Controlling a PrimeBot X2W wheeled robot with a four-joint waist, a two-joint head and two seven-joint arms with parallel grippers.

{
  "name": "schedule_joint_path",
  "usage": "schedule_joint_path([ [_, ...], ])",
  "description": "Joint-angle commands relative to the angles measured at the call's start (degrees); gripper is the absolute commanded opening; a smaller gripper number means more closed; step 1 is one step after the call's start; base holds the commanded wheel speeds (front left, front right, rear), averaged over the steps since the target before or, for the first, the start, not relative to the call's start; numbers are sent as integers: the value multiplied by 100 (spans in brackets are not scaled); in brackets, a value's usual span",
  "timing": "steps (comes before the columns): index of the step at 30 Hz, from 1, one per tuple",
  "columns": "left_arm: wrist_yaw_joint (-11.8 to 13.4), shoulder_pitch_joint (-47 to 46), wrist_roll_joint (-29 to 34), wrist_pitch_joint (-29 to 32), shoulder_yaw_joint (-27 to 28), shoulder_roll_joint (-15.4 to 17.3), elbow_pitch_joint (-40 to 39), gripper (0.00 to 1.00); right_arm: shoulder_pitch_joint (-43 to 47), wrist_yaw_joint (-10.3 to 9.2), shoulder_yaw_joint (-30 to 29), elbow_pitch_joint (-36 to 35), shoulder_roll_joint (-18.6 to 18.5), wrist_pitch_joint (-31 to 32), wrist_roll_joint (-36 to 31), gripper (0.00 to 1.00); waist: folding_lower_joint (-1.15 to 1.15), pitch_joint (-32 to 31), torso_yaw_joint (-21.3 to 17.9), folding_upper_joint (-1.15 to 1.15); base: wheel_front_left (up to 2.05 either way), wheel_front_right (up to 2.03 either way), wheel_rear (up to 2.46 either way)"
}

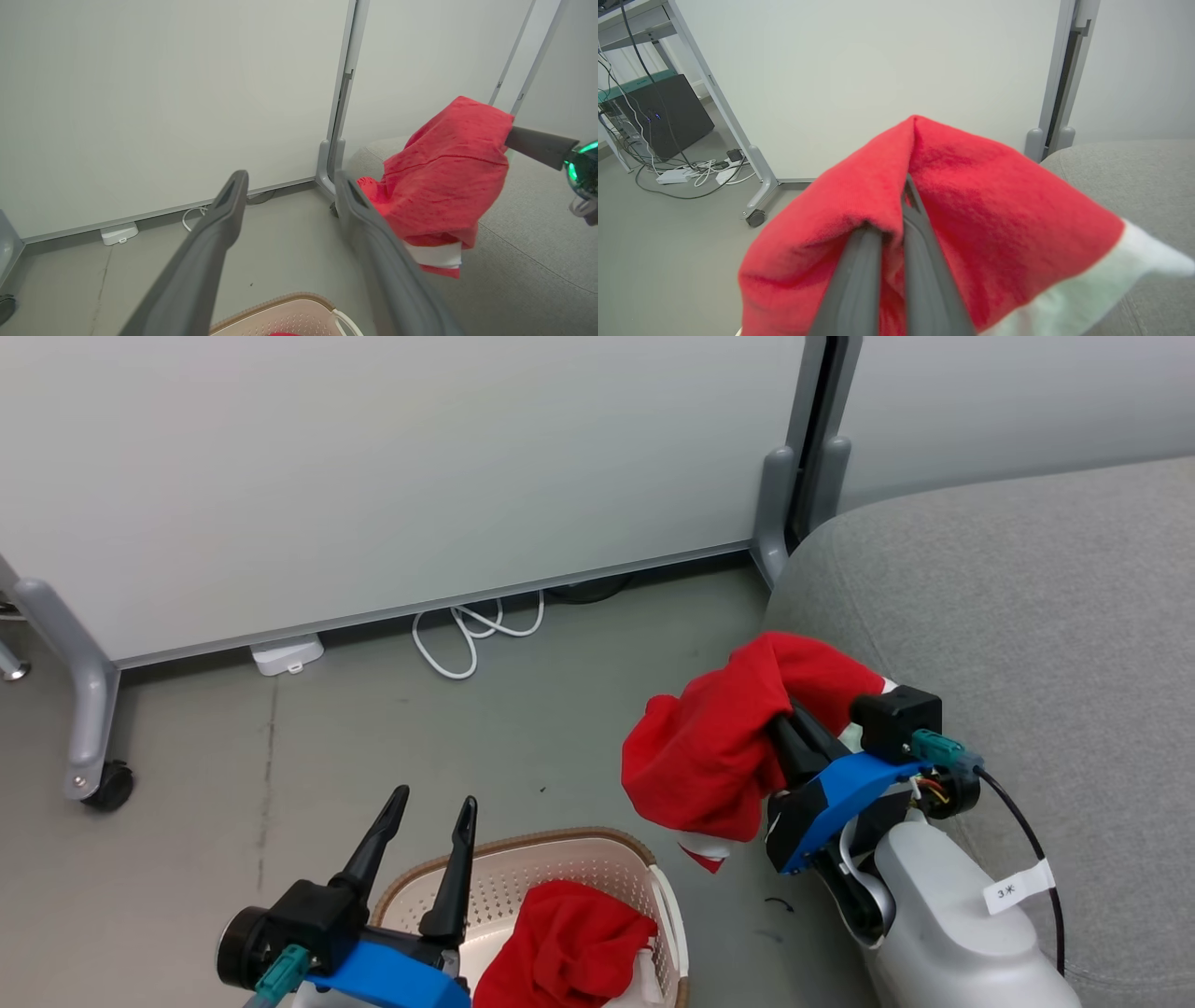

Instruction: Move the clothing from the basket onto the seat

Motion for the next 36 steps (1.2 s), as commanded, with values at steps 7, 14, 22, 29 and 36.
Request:
schedule_joint_path([
  [7, -189, 95, 347, -24, 390, -190, -46, 100, 66, 3, -66, -129, -18, -28, -17, 0, 0, 90, -352, 0, 0, 0, 0],
  [14, -263, -30, 470, -24, 490, -239, 36, 100, 12, 3, -68, -225, -17, -27, -17, 0, 0, 253, -953, 0, 0, 0, 0],
  [22, -296, -102, 543, -24, 491, -222, 60, 100, 84, 3, -184, -338, -16, -30, -14, 0, 0, 410, -1593, 0, 0, 0, 0],
  [29, -298, -202, 545, -24, 358, -121, 23, 100, 158, 3, -291, -471, -11, -29, 35, 0, 0, 550, -2123, 0, 0, 0, 0],
  [36, -299, -302, 499, -24, 229, -90, -24, 100, 232, 3, -356, -612, -11, -29, 18, 0, 0, 645, -2386, 0, 0, 0, 0],
])
